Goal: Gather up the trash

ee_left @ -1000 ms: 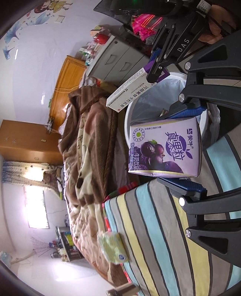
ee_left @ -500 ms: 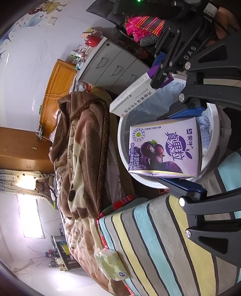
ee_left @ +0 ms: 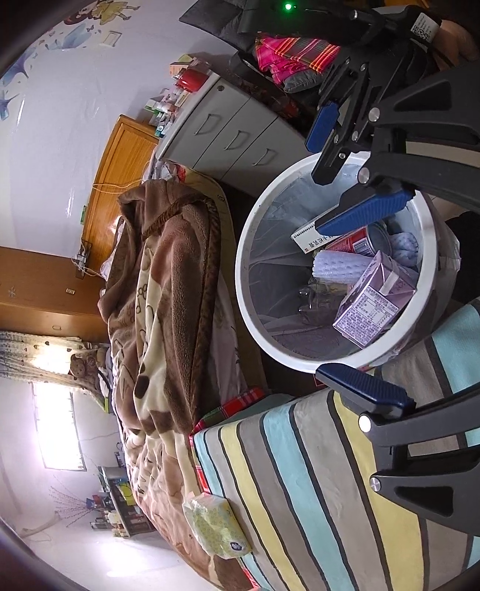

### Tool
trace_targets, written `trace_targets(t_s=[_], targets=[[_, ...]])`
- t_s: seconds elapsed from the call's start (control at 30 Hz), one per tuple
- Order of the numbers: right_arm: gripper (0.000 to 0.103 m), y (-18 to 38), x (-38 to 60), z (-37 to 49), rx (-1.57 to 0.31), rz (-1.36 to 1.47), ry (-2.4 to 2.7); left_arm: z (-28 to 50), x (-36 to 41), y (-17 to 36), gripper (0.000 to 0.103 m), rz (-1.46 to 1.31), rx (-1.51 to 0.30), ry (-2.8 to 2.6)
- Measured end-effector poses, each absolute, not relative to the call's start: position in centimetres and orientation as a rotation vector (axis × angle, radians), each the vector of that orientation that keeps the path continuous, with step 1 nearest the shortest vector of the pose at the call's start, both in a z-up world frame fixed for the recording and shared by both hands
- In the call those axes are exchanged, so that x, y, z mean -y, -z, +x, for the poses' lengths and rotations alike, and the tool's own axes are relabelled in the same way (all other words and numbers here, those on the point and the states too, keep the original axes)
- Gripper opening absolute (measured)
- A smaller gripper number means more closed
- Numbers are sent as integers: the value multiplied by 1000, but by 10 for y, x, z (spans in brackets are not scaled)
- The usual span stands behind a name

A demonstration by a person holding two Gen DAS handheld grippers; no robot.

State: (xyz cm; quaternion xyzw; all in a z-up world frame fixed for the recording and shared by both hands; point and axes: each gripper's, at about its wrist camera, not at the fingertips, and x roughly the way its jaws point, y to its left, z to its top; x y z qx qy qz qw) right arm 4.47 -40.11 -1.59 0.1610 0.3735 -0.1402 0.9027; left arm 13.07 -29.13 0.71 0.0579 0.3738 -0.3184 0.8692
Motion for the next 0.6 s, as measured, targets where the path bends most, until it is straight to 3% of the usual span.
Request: trace_targets(t_s=[0.43, 0.6], targets=[[54, -2, 368, 23, -675, 310, 240, 99, 244, -24, 76, 110, -705, 582], [60, -10, 348, 12, -628, 288, 213, 78, 218, -30, 76, 88, -669, 533]])
